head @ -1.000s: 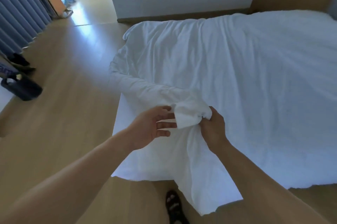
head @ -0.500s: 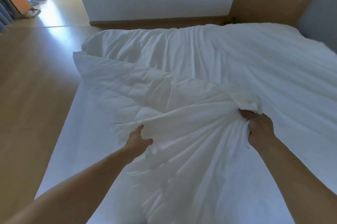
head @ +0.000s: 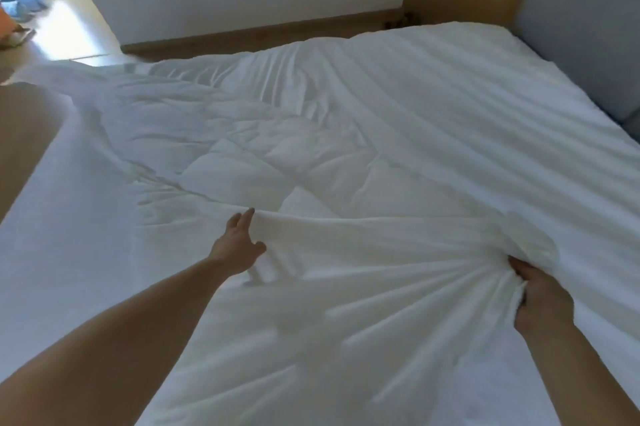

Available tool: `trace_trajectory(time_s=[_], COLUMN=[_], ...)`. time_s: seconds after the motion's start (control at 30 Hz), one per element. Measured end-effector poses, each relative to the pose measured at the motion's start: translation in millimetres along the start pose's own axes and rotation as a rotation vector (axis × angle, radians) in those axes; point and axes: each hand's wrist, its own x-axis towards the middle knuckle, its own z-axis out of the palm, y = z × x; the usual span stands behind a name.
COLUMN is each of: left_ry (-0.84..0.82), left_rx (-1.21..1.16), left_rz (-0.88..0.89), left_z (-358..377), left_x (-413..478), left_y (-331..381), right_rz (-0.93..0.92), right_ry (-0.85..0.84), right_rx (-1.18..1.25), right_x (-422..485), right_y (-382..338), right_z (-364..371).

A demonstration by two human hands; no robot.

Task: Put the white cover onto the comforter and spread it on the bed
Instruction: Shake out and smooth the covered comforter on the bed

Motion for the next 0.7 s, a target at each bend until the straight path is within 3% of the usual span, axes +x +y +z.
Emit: trace_trajectory(time_s=[0.1,0.17,0.23,0.3,0.4,0.47,0.5,0.6,0.7], left_ry=[-0.105,-0.208,-0.289,-0.34,-0.372,-0.366,-0.355,-0.278,-0.182], left_rx=[0.085,0.15,0.183,0.208,0.201,0.159,0.145,0.115,0.036], left_rz=[0.084,0.136,0.144,0.133,0.103,0.089,0.091,0.095,0.064], left_z=[38,62,81,93,100,93,88,65,46], left_x=[5,3,1,-1,-3,0,2,18,31], left_y=[61,85,97,100,99,97,95,87,75], right_rz=[0.059,0.134,0.125,-0.131,-0.635,-0.846,-0.864,-0.618,-0.498], right_ry=[0.145,0.23,0.322,0.47,0.133,-0.106,-0.258,-0.671,-0.765], right_rx=[-0.034,-0.212,-0.601,-1.008,-1.198,-1.307,-1.365,-1.564,-1.748], right_x=[49,71,79,81,62,53,49,34,40], right_y=[-19,-15,-14,-22,-22,-6,3,37,63], right_z=[-77,-111,-122,-96,-24,27,51,112,149])
